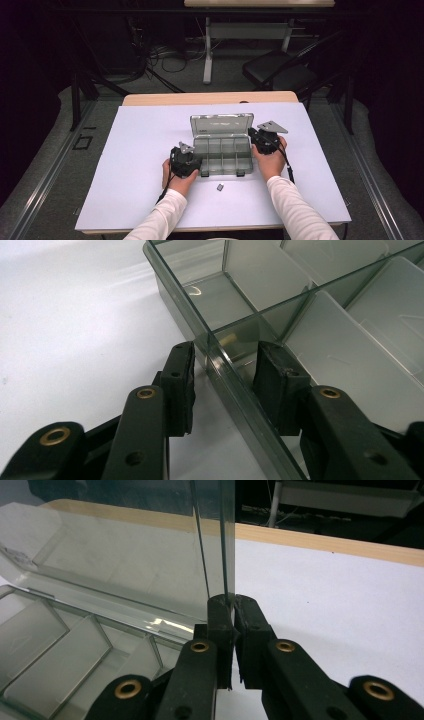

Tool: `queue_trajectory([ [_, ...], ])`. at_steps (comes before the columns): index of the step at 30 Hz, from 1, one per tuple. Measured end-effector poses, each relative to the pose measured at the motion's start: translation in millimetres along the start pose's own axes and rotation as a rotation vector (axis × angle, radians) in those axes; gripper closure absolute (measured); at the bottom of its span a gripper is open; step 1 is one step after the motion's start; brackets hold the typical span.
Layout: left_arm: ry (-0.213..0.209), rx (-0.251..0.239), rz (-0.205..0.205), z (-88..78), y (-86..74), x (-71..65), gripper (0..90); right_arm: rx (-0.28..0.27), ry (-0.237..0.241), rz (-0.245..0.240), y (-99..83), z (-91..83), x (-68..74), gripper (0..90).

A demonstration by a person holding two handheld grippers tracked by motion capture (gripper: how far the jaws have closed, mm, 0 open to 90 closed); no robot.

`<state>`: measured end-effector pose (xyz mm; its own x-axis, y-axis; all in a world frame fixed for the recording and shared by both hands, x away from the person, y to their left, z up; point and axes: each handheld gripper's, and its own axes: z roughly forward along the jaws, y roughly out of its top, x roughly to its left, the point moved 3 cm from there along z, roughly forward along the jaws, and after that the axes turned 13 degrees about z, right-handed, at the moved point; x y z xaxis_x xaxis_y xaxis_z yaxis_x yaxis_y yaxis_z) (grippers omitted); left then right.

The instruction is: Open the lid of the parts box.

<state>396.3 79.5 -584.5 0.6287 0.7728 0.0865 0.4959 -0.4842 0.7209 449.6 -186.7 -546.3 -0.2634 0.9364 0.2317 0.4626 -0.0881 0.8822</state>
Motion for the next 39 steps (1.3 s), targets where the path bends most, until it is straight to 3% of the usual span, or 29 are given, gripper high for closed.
queue_trajectory([
  [4, -0.002, 0.002, -0.001, -0.2, 0.0, 0.1, 59.9, 0.005, -0.015, 0.041, 1.5, 2.5, 0.8, 87.0],
  [19, -0.005, 0.002, -0.003, -0.2, -0.2, 0.2, 59.9, 0.027, -0.074, 0.105, 8.4, 12.7, 3.6, 88.1],
  [39, -0.005, 0.0, -0.006, -0.1, -0.2, 0.3, 60.0, 0.062, -0.13, 0.154, 14.1, 27.3, 3.7, 88.8],
])
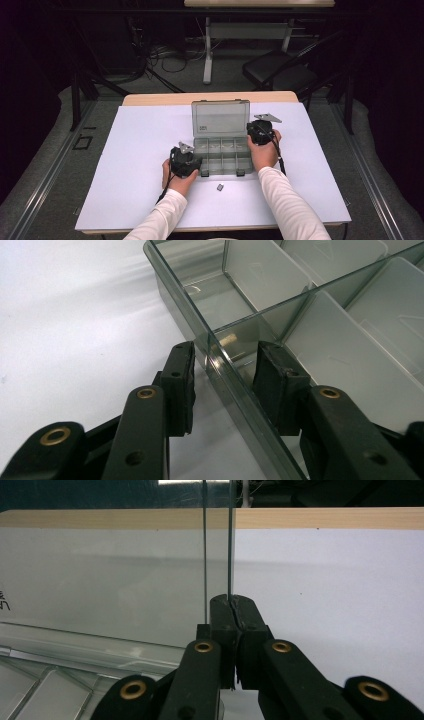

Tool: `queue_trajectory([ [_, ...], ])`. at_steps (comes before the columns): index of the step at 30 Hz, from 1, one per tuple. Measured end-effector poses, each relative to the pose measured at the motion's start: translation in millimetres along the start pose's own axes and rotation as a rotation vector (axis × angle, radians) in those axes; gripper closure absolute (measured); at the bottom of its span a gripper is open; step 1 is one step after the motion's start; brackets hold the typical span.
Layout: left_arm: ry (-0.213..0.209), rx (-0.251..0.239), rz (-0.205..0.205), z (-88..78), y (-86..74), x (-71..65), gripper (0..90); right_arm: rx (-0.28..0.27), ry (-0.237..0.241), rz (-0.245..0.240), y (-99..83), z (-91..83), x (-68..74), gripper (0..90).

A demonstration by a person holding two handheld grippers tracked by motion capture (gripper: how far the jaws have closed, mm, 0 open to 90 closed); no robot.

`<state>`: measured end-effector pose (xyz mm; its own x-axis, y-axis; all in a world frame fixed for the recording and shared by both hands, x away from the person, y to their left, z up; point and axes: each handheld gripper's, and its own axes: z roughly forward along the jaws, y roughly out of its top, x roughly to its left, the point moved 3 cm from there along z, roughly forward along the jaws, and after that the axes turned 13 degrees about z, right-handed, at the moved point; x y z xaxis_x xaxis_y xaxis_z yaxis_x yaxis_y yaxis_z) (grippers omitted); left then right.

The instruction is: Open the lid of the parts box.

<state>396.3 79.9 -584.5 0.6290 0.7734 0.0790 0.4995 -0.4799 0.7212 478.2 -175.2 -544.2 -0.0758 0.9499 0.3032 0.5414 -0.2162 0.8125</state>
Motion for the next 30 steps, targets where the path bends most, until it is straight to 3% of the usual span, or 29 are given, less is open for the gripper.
queue_trajectory([
  [30, 0.002, -0.004, -0.002, 0.4, 0.0, -0.1, 60.0, 0.035, -0.025, 0.02, 0.3, 14.2, -1.6, 89.3],
])
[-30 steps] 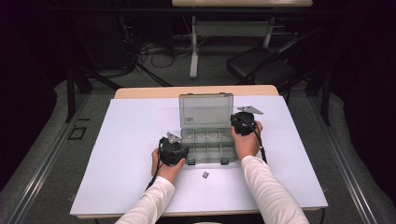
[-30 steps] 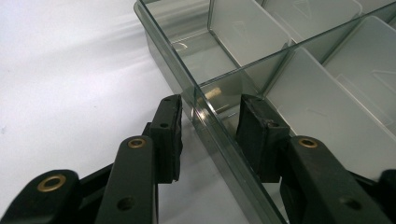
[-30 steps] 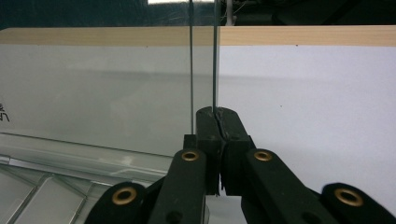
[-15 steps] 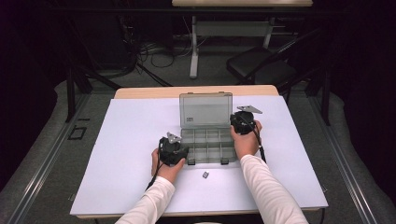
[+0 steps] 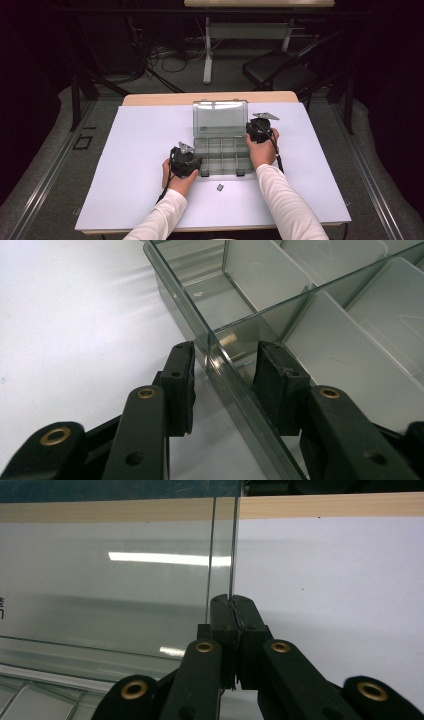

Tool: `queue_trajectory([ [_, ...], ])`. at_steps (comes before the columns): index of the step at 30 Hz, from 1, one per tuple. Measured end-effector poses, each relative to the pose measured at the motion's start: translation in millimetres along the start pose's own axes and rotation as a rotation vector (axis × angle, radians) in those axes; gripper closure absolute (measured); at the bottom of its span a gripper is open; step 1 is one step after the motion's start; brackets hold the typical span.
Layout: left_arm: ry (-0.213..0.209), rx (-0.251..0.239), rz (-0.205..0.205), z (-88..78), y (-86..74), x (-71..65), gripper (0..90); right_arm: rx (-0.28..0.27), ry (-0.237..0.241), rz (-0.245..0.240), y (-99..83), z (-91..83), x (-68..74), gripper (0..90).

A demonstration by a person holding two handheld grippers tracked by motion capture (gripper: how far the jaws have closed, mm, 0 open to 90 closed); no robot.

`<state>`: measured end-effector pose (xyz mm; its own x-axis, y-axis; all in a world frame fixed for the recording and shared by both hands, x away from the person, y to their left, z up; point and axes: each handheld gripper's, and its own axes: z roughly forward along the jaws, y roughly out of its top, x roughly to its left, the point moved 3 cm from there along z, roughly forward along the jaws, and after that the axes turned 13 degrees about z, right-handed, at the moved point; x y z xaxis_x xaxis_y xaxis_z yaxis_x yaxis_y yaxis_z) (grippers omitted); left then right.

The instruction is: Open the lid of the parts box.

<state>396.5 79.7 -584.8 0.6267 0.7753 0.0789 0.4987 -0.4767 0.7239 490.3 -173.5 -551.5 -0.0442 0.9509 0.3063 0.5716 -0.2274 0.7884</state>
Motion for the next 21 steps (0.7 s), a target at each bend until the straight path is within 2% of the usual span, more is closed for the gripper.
queue_trajectory([
  [21, -0.002, -0.003, -0.001, 0.2, -0.1, 0.1, 60.1, 0.02, -0.003, 0.004, -1.2, 5.4, -2.1, 89.3],
])
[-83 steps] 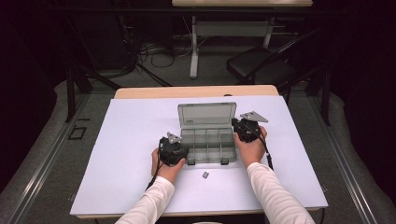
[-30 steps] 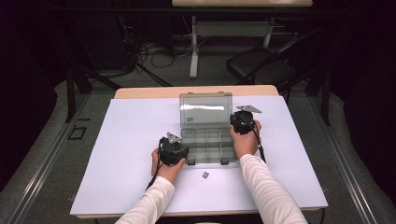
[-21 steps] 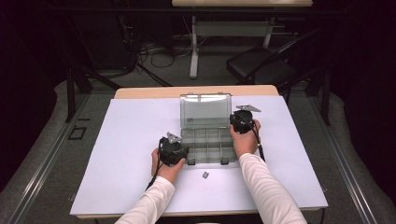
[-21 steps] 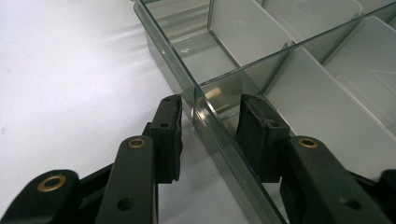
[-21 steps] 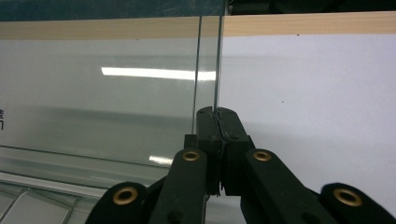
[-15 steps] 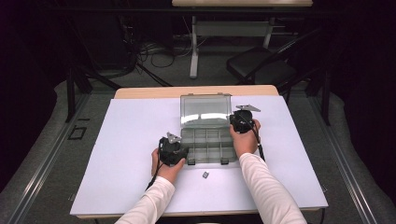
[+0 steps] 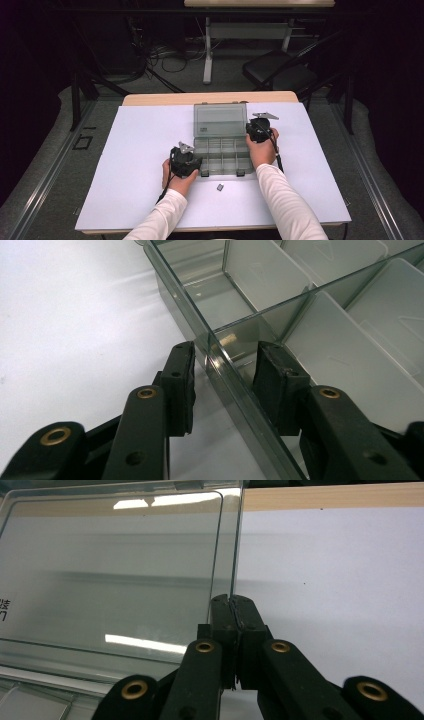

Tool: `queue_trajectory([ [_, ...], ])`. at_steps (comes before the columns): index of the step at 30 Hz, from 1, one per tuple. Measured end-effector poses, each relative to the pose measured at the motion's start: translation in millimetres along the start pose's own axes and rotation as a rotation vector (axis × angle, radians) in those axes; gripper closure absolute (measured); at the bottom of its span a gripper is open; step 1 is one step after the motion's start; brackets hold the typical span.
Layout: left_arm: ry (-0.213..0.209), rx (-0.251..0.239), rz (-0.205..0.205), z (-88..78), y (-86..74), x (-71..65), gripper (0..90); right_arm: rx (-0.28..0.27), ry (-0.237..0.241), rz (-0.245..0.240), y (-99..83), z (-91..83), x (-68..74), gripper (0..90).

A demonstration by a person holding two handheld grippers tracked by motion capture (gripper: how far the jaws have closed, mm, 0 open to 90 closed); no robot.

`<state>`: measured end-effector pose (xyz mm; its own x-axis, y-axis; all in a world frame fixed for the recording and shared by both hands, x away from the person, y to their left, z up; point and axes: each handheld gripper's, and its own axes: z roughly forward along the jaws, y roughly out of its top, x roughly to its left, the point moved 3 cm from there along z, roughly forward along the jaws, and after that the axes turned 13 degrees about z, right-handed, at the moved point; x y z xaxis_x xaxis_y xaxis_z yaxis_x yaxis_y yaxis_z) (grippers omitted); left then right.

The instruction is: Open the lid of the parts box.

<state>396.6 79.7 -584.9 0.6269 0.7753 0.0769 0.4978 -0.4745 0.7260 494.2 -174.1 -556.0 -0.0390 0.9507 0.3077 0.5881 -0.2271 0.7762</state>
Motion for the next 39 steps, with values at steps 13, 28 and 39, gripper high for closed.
queue_trajectory([
  [13, 0.001, 0.0, -0.001, 0.0, 0.0, -0.1, 60.1, 0.017, -0.002, 0.007, -0.4, 2.2, -1.2, 89.3],
  [28, -0.001, 0.006, 0.001, -0.4, 0.1, -0.1, 60.1, 0.053, 0.001, 0.016, -0.8, 6.0, -3.2, 89.0],
  [39, 0.001, 0.0, -0.002, 0.0, 0.0, -0.1, 60.1, 0.026, 0.02, 0.007, 1.9, 2.2, -2.5, 81.6],
])
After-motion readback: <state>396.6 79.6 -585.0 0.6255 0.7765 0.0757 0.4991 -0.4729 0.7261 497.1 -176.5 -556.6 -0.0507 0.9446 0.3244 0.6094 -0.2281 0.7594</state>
